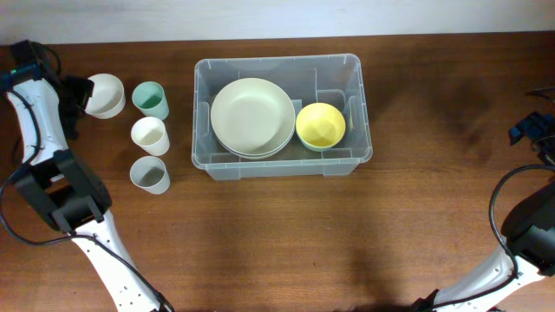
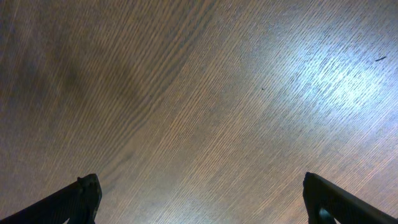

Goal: Pack container
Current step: 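Grasp the white bowl rim with the left gripper and lift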

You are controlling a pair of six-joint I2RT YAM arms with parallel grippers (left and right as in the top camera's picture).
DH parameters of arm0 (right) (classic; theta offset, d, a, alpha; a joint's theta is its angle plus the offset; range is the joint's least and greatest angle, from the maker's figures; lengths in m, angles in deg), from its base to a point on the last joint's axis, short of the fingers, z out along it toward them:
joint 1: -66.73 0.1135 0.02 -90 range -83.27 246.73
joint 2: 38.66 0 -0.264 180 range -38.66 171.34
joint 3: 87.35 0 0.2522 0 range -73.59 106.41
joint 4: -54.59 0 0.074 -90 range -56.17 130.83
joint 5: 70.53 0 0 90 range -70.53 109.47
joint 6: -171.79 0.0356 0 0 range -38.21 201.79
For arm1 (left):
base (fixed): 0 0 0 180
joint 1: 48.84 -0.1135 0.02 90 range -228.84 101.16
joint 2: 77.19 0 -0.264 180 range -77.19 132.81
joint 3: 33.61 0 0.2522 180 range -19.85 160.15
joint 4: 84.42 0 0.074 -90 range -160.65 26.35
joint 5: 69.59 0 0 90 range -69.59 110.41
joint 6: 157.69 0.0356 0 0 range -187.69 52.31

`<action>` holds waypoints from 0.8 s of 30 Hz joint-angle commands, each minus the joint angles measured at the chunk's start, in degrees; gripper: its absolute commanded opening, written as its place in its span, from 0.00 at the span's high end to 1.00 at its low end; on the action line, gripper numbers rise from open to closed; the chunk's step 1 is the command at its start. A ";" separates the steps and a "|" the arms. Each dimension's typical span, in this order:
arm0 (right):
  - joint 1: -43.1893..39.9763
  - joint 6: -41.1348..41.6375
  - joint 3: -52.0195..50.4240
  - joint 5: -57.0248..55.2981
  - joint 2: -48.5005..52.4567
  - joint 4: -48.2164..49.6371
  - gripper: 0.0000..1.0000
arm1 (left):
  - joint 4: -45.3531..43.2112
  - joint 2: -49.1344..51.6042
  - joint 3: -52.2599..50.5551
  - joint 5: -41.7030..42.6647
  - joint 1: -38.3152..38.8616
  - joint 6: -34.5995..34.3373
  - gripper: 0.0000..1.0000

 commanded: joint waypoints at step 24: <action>-0.07 0.42 -0.20 -0.50 -0.35 0.00 0.01 | 0.85 4.46 0.50 0.59 0.15 -0.76 0.11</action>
